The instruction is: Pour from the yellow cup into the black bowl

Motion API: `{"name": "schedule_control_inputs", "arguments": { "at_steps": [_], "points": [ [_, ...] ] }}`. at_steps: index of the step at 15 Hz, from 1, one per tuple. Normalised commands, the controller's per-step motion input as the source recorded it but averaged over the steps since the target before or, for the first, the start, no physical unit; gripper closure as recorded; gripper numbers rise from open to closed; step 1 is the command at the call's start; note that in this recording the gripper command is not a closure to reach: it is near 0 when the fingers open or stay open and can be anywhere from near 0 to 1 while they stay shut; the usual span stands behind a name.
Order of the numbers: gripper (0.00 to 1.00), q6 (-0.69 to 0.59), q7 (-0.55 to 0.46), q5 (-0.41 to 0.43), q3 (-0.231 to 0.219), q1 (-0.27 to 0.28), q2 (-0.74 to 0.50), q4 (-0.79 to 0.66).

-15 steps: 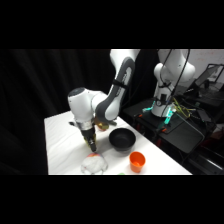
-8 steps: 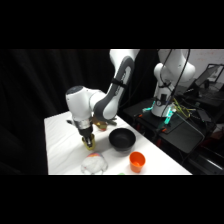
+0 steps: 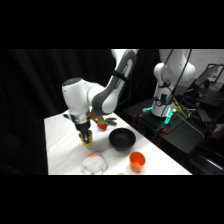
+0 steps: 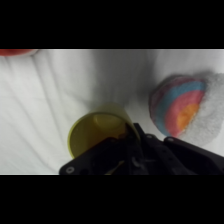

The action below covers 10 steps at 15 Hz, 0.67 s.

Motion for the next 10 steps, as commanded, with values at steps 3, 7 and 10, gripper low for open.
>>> {"name": "schedule_control_inputs", "arguments": {
  "at_steps": [3,7,10],
  "points": [
    [0.07,-0.44,0.12,-0.160,-0.052,0.097,-0.77,-0.29],
    [0.08,-0.28,0.11,-0.143,0.050,0.064,-0.61,-0.36],
    [0.07,-0.12,-0.14,0.122,0.168,-0.018,-0.43,-0.41]
  ]
}}
